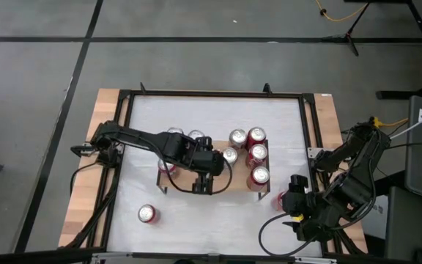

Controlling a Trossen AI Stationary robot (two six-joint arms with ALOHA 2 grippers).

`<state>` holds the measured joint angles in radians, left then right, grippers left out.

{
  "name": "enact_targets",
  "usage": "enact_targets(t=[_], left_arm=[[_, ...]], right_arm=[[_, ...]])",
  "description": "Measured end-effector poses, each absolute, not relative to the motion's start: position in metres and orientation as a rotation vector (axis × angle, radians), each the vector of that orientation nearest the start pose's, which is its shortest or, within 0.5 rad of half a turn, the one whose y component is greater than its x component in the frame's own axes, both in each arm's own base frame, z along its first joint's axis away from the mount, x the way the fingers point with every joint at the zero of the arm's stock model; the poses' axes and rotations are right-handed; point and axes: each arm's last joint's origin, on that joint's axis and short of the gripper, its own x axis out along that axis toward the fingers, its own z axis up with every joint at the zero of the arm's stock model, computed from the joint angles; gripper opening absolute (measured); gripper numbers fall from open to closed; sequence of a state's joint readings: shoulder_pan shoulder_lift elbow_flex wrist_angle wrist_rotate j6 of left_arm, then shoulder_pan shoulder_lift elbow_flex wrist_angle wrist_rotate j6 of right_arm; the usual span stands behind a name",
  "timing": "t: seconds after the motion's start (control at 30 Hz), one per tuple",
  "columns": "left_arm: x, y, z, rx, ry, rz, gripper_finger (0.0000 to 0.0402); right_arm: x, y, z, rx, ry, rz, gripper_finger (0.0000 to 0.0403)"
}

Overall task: Place canned beverage on shelf
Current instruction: Put the silver soda can on the shelf, then put the red soda can on the shelf

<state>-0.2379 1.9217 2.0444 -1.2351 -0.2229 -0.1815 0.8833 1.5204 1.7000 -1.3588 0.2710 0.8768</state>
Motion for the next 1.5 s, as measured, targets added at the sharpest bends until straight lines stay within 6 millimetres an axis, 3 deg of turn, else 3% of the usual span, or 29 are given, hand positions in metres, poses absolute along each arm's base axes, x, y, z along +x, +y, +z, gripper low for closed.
enact_targets(t=[0.17,1.07,1.3,1.5], left_arm=[[0.385,-0.085,0.347,0.084,1.059,0.087,0.0326],[0.405,-0.069,0.356,0.010,0.869,0.080,0.0326],[0.401,-0.069,0.359,0.011,0.869,0.077,0.0326],[0.384,-0.074,0.379,0.009,0.830,0.067,0.0326]], right_arm=[[0.180,0.207,0.382,0.130,1.114,0.061,0.0347],[0.180,0.206,0.382,0.130,1.114,0.061,0.0347],[0.179,0.206,0.381,0.127,1.117,0.058,0.0347],[0.179,0.206,0.381,0.109,1.117,0.070,0.0347]])
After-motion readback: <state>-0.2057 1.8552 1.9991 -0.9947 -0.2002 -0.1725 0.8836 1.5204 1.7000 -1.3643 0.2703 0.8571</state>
